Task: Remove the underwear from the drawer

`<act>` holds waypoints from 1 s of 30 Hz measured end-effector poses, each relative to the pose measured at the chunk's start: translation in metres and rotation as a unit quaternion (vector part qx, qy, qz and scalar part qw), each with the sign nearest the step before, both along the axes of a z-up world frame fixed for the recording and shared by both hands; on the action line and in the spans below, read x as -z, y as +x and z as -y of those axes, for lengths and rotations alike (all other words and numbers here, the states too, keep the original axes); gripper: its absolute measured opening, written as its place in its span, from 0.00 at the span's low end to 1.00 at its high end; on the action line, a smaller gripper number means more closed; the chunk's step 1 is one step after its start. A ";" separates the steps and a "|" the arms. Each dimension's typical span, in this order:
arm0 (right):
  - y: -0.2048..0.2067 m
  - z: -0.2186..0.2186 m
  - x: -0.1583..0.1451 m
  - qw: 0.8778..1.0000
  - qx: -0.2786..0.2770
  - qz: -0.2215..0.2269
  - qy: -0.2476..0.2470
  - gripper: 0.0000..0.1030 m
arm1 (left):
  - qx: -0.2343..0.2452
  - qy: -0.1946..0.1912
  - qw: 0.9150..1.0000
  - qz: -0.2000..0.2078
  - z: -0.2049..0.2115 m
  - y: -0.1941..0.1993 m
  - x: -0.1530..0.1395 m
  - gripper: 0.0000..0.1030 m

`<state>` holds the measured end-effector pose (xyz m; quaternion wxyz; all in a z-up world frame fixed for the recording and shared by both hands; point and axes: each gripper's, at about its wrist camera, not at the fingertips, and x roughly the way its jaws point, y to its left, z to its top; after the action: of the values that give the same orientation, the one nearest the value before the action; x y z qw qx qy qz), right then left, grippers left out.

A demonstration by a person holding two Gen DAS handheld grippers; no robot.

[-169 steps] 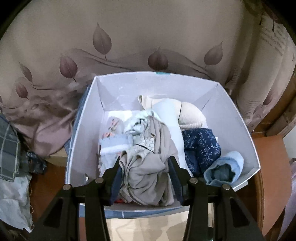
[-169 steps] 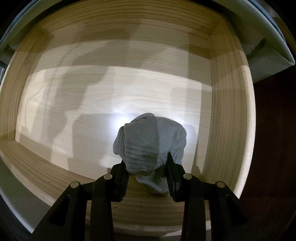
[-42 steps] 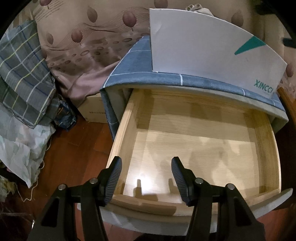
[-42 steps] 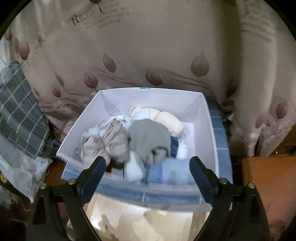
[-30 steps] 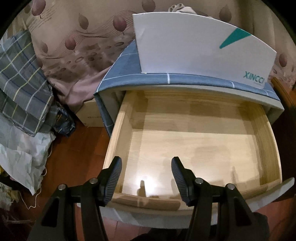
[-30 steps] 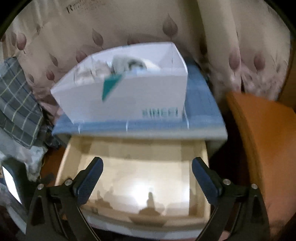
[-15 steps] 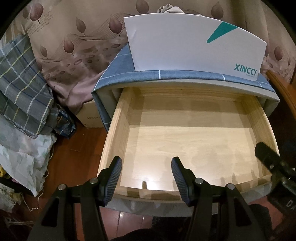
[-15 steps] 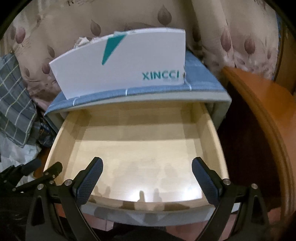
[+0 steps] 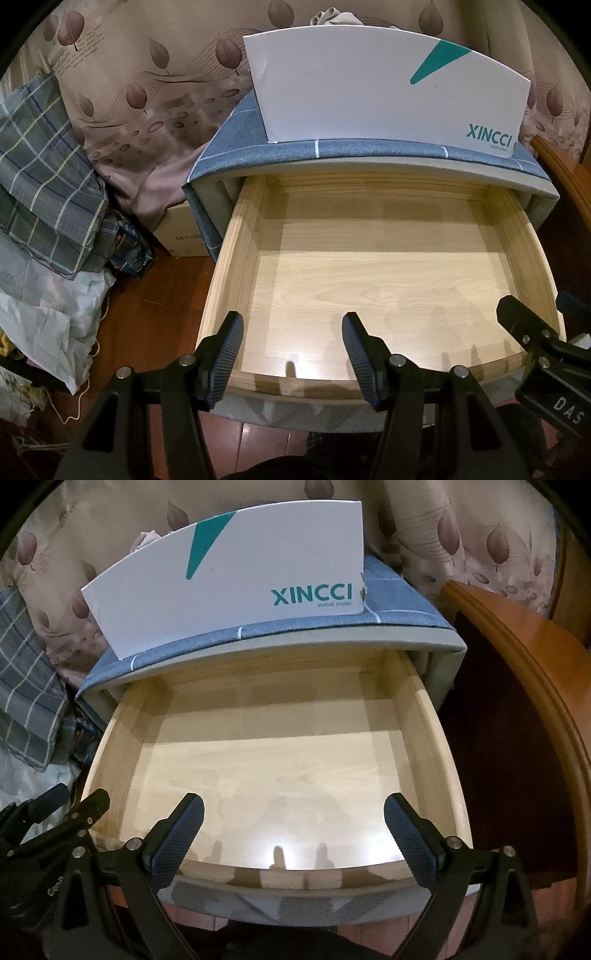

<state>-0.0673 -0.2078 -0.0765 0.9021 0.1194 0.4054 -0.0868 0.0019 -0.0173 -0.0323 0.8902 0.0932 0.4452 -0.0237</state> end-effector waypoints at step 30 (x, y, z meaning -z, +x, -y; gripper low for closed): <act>0.004 -0.005 0.004 1.000 -0.013 -0.017 -0.009 0.94 | 0.006 0.003 1.000 -0.001 0.000 0.001 0.001 0.55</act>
<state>-0.0630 -0.2032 -0.0803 0.8974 0.1043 0.4211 -0.0809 0.0027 -0.0174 -0.0337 0.8893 0.0985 0.4458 -0.0273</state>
